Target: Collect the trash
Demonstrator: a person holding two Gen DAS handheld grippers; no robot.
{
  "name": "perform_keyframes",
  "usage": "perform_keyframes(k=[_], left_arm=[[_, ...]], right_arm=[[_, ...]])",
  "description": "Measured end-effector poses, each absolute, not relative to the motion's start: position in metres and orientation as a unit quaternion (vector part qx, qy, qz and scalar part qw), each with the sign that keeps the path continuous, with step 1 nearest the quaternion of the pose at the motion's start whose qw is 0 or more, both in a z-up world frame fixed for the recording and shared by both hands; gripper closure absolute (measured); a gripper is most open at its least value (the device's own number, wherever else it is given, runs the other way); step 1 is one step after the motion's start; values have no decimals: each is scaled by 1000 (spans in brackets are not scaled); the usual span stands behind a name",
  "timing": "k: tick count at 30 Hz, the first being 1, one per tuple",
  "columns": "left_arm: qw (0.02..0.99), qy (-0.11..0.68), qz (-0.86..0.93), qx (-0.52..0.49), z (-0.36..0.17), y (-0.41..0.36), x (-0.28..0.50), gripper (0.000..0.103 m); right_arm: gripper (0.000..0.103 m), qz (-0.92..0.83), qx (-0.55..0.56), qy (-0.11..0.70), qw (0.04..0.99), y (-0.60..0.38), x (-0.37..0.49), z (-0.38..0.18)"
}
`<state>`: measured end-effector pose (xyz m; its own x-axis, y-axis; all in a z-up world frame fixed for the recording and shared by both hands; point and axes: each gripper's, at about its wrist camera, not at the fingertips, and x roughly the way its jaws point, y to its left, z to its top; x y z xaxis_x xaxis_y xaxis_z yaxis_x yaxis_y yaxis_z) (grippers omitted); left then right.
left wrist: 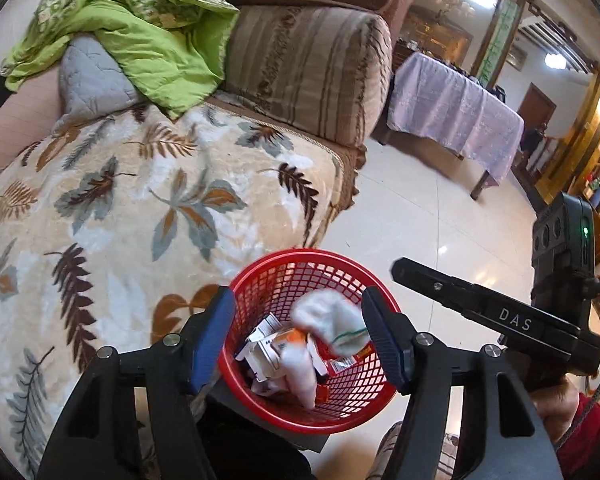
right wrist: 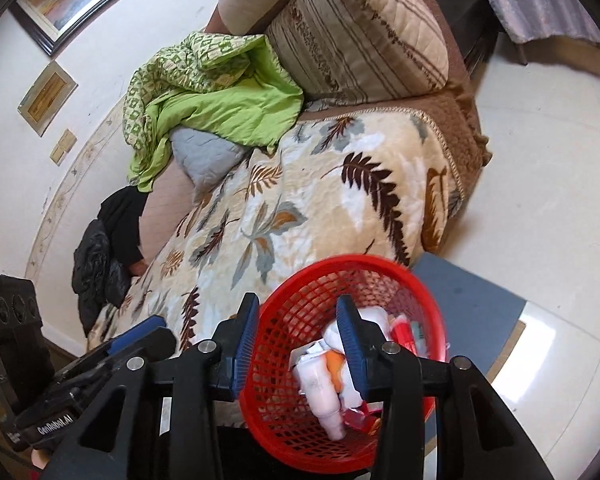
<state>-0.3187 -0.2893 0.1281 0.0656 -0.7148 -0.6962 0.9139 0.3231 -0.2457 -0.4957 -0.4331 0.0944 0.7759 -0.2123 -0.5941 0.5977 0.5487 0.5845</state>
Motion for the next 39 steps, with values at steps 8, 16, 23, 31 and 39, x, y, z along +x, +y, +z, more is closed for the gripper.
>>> perform_keyframes(k=[8,16,23,31,39], left_arm=[[777,339,-521,103,156,-227,-302,16],[831,304,-454,105,163,-153,-300,4],[872,274,-381,139,158,-116,-310,3],[888,233,-352,184,155,-110,-326,2],[882,248,-340,214,151,-122,-330,2]], right_arm=[[26,-314,300,255,864,-389,-491,130],[0,-411,213,272,844,-322,-481,145],[0,-423,214,269,839,-296,-485,146],[0,-436,193,282,832,-282,-483,147],[0,-437,196,284,830,-283,-483,146]])
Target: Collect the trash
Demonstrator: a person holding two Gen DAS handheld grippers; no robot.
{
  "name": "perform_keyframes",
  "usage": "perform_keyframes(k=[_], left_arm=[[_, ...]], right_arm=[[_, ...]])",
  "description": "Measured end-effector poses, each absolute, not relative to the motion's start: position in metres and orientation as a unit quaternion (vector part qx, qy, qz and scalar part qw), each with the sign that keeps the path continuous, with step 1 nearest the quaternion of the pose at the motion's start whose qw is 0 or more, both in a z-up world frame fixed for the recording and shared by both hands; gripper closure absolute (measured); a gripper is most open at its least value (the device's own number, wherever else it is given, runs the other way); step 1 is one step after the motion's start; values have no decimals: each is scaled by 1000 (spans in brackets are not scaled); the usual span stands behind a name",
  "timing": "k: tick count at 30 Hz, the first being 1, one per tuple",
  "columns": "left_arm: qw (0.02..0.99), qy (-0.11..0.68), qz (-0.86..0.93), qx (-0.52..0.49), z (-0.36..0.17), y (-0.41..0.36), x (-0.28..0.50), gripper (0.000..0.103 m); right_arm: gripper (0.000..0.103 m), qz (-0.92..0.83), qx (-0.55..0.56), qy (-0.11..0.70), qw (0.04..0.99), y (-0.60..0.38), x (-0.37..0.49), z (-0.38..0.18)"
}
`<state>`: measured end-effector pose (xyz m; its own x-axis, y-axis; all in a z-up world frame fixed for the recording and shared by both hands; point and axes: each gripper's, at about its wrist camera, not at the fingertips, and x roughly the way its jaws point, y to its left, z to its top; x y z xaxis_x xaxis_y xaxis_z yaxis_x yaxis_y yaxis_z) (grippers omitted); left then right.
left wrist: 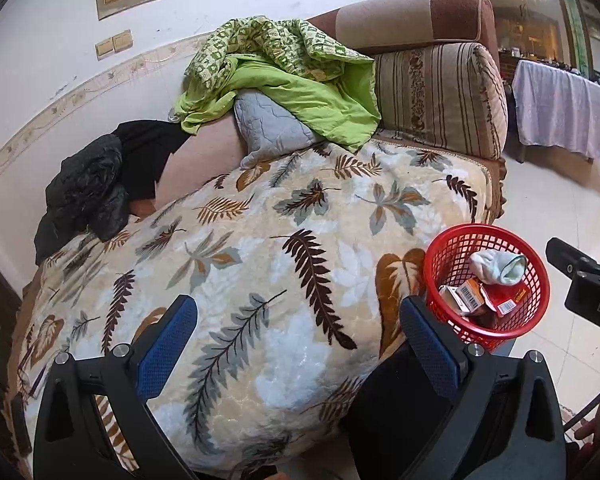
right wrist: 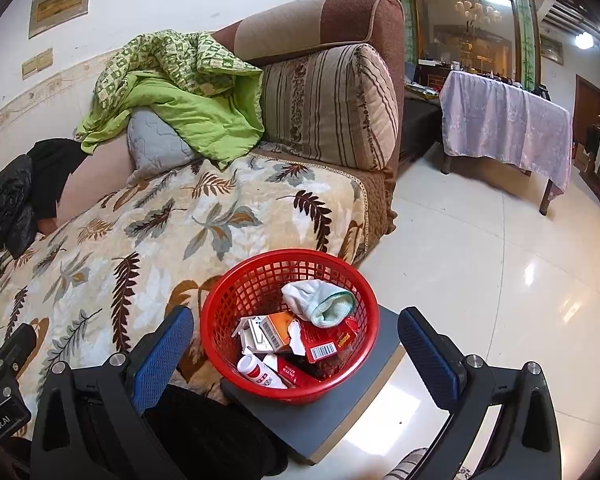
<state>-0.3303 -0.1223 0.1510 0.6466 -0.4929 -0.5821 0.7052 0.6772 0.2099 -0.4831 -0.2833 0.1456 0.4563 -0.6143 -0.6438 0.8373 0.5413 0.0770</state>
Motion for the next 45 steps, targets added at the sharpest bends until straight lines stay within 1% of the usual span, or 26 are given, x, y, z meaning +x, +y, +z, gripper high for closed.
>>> perform_keyframes(k=[45], left_arm=[[888,245,-333,203,153,-115,-329,2]], right_arm=[[0,-434,193,304,826,-286,-477,139]])
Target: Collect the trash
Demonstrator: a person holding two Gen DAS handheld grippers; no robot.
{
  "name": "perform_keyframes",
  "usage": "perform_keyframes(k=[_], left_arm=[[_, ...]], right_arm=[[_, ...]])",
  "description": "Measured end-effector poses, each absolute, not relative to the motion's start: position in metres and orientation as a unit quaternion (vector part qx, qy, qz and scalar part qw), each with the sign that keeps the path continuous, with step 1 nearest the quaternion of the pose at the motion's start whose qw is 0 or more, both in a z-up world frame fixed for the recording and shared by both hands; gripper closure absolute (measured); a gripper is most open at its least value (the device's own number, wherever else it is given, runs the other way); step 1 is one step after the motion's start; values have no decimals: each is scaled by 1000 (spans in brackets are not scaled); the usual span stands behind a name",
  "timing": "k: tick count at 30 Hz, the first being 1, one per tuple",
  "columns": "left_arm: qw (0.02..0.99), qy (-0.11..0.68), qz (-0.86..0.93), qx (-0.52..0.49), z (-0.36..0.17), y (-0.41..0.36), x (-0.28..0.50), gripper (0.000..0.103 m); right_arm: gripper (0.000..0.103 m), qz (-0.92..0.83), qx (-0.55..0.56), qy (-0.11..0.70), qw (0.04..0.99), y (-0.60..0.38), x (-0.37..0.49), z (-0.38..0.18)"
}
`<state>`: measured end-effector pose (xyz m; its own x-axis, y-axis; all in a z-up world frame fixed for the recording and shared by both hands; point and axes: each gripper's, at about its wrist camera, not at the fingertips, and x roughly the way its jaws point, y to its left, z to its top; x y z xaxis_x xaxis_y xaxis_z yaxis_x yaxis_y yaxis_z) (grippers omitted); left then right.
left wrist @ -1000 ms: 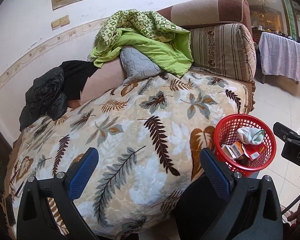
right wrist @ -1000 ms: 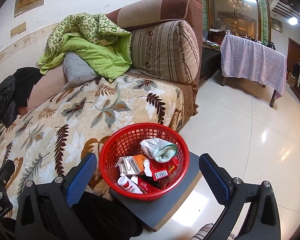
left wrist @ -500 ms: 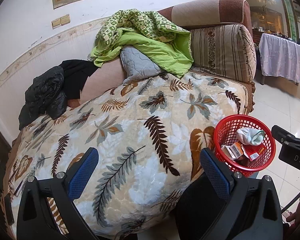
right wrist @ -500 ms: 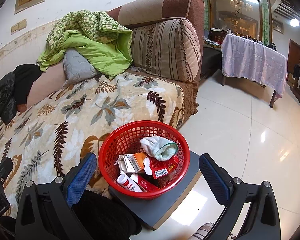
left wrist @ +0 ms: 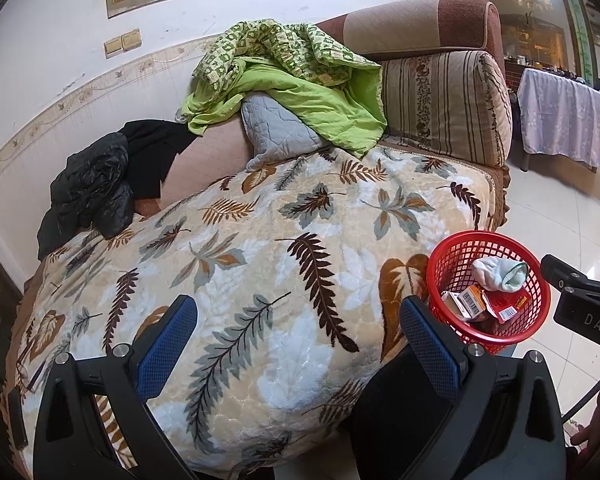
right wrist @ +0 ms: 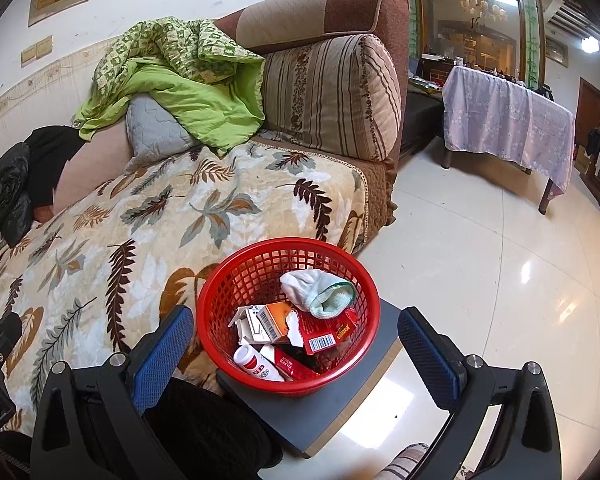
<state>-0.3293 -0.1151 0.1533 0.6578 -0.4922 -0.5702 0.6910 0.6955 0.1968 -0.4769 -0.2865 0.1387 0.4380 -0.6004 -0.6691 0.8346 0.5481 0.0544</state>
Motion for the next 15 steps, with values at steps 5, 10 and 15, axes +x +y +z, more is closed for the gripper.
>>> perform_keyframes(k=[5,10,15], left_arm=[[888,245,-333,203,153,-115,-329,2],[888,245,-333,203,153,-115,-329,2],[888,245,-333,203,153,-114,-329,2]], right_arm=[[0,-435,193,304,825,-286,-477,138],[0,-435,193,305,825,-286,-477,137],[0,-434,193,305,825,-286,-477,137]])
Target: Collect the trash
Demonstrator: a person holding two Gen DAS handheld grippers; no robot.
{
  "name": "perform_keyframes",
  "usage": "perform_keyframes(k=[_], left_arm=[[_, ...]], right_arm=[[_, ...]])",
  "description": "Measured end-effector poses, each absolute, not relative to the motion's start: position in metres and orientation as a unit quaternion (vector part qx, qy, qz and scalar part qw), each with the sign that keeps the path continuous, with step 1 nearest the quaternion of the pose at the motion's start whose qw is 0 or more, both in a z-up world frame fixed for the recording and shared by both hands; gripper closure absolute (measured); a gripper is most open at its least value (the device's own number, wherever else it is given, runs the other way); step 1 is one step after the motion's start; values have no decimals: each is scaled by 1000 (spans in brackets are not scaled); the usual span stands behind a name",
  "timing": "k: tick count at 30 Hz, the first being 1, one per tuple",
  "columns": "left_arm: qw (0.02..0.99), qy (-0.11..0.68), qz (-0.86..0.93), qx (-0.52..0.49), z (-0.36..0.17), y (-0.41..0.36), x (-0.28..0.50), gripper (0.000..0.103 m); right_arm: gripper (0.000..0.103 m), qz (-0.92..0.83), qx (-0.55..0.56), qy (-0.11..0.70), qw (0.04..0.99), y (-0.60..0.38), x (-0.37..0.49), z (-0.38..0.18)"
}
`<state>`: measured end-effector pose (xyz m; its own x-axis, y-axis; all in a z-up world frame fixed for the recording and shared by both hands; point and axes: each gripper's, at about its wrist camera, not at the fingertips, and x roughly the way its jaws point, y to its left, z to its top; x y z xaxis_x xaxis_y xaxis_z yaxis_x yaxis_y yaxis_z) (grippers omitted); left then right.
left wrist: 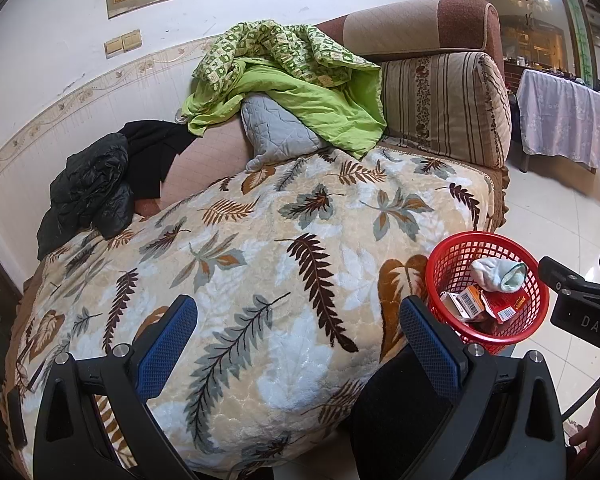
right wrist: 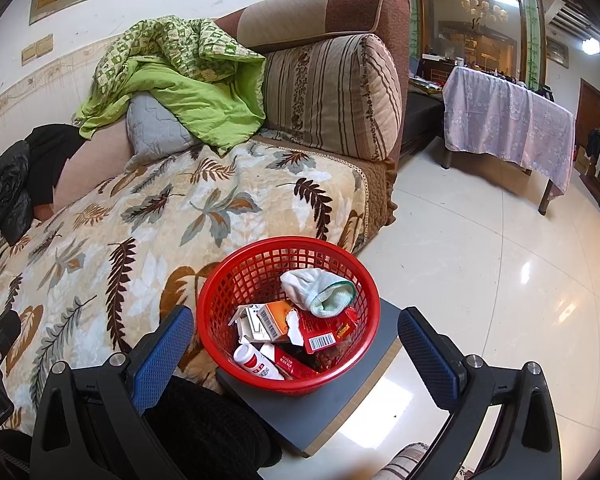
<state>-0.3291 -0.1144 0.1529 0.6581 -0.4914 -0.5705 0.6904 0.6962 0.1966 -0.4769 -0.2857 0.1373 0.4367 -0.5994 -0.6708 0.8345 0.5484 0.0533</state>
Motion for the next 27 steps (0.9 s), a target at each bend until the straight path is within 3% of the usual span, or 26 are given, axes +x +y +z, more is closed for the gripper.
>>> perform_keyframes(k=[27], left_arm=[[888,251,-331,194,152,-114,-329,2]], right_arm=[[0,-424,179,312,831,-281,-470,135]])
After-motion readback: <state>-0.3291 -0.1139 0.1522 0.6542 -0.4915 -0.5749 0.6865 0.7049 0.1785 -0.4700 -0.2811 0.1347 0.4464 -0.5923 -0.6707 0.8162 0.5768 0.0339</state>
